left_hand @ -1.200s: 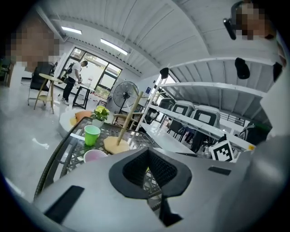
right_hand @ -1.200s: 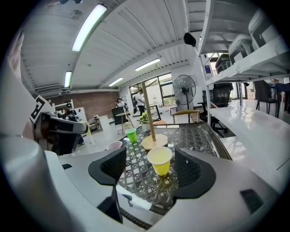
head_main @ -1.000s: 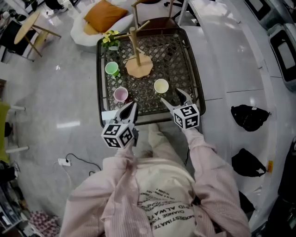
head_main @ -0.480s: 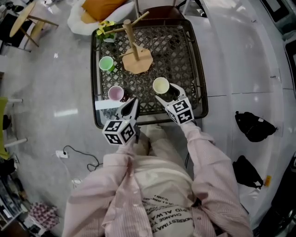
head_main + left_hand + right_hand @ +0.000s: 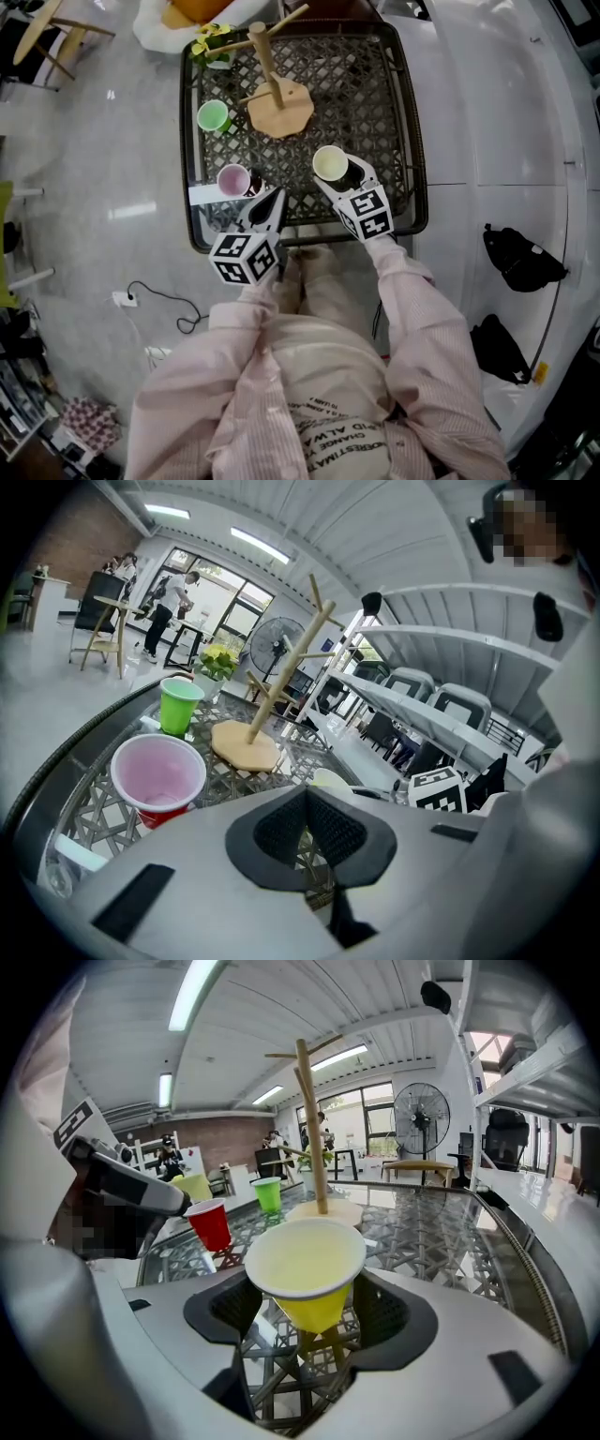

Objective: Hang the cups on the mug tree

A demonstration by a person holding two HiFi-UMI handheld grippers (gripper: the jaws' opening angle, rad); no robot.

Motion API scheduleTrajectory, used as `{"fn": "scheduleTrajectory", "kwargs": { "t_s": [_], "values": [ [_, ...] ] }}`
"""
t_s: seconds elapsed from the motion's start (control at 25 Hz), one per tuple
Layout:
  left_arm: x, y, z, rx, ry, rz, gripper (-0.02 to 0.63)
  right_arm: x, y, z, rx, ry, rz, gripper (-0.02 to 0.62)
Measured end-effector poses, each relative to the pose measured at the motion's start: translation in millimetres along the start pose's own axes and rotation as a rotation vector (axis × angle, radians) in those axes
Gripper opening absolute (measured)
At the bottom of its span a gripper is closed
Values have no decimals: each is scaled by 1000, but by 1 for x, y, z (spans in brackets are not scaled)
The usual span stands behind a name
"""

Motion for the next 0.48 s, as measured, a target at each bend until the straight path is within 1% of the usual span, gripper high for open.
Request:
{"fn": "scheduleTrajectory", "kwargs": {
  "t_s": [0.16,0.48],
  "values": [
    [-1,2,0,6,-11,-5,-3,0,2,-2,16,12,-3,293],
    [-1,10,4,20,-37,-6,-3,-6,13,2,67,-9,14,284]
  ]
}}
Point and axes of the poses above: the fingertips, and each gripper's own axes: x forward along the fingers, z to its right, y out of its top, the point moved 3 cm from there along -x, backward along the fingers, and after that the axes turned 8 degrees about -z, right-handed, at the moved point
